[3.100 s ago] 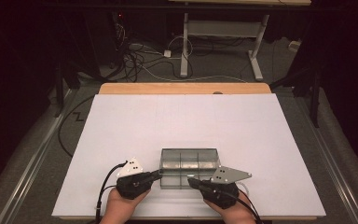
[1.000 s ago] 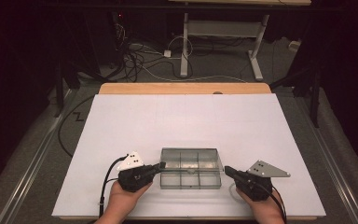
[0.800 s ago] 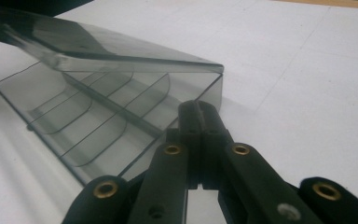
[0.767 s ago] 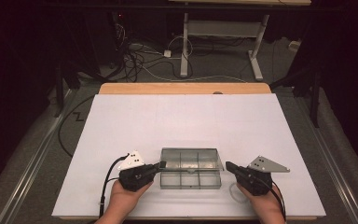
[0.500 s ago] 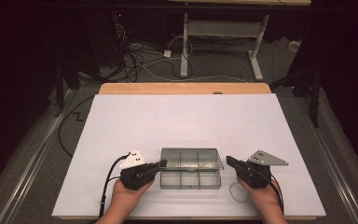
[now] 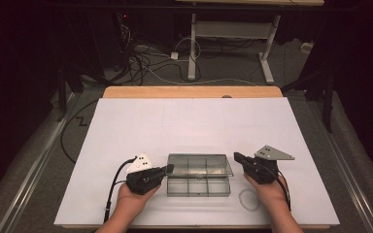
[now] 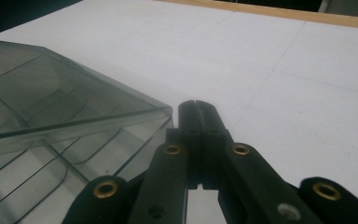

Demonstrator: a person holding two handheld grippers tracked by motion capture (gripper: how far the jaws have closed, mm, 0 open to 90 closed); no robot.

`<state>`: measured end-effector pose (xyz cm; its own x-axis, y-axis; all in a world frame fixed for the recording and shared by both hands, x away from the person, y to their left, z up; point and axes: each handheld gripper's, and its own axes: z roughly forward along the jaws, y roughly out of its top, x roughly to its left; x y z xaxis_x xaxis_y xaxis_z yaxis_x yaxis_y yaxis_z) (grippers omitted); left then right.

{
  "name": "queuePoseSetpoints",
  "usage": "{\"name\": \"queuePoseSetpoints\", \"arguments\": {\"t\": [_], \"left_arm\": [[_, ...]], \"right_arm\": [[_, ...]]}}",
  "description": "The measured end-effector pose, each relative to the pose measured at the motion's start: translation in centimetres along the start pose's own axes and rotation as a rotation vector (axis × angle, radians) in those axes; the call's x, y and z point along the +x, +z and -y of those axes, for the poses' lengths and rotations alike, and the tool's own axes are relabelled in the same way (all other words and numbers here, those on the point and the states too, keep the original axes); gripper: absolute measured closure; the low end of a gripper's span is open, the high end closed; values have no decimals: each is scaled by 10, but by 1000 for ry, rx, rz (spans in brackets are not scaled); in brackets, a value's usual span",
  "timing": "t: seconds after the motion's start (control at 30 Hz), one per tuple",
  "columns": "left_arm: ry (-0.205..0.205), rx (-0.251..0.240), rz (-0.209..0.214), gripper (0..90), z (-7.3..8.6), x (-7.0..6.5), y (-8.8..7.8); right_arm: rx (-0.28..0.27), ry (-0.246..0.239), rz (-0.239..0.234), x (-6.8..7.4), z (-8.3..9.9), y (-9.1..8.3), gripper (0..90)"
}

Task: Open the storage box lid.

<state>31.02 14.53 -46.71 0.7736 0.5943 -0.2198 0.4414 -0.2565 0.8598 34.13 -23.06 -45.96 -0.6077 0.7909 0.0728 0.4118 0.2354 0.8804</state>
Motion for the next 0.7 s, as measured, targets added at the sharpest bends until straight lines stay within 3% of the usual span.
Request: {"name": "queuePoseSetpoints", "arguments": {"t": [0.7], "left_arm": [[-7,-21,-2,881,-18,11,8]], "right_arm": [[-18,3,-4,-3,-14,23,900]]}}
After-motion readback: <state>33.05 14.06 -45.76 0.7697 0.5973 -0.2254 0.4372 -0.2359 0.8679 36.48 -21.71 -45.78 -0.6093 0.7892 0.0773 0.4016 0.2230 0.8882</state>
